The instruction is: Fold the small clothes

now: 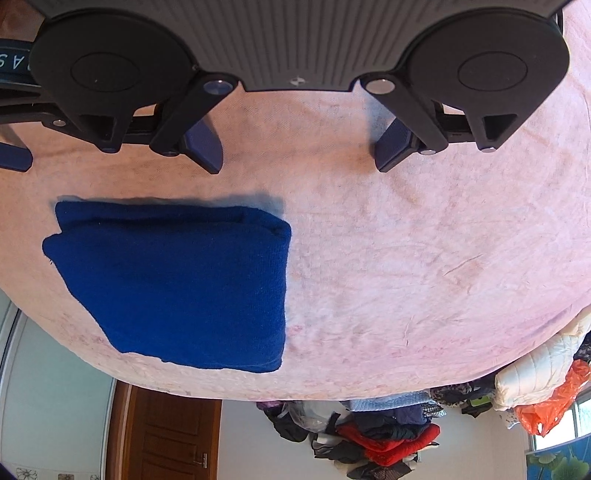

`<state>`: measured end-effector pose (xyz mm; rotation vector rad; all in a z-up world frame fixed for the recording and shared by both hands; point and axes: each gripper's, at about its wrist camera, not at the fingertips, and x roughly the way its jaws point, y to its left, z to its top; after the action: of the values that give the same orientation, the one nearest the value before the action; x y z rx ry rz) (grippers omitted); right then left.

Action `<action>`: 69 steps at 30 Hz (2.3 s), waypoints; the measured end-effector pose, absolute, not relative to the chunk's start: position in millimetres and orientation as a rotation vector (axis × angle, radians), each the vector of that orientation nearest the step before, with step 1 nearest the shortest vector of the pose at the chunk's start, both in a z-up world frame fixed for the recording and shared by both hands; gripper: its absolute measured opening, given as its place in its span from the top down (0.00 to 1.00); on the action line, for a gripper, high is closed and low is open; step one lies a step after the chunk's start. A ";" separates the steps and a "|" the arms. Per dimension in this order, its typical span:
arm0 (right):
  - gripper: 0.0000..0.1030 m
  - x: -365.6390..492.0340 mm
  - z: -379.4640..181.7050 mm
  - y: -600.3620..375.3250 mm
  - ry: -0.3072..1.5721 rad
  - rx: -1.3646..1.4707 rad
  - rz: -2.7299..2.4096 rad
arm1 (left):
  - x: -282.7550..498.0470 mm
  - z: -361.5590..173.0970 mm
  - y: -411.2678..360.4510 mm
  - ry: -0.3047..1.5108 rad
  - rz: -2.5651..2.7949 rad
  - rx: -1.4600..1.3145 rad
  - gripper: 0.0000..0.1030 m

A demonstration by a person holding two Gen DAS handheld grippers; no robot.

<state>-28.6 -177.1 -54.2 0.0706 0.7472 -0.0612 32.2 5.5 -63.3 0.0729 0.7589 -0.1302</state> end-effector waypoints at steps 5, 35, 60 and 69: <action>0.00 -28.3 -58.5 -174.0 0.740 0.040 -0.068 | 32.3 -66.8 5.4 0.766 -0.124 0.073 0.02; 0.00 -39.1 -74.3 -169.1 0.626 -0.001 -0.052 | 23.4 -79.4 11.8 0.659 -0.153 0.064 0.00; 0.00 -34.6 -75.0 -175.3 0.627 -0.015 -0.077 | 22.3 -78.9 13.0 0.659 -0.157 0.065 0.00; 0.00 -35.2 -75.7 -173.8 0.626 -0.004 -0.062 | 22.6 -79.0 12.6 0.659 -0.157 0.066 0.00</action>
<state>-35.2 -173.8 -75.7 -0.0037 0.6256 -0.0624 22.6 12.6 -79.0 0.0658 0.6589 -0.1568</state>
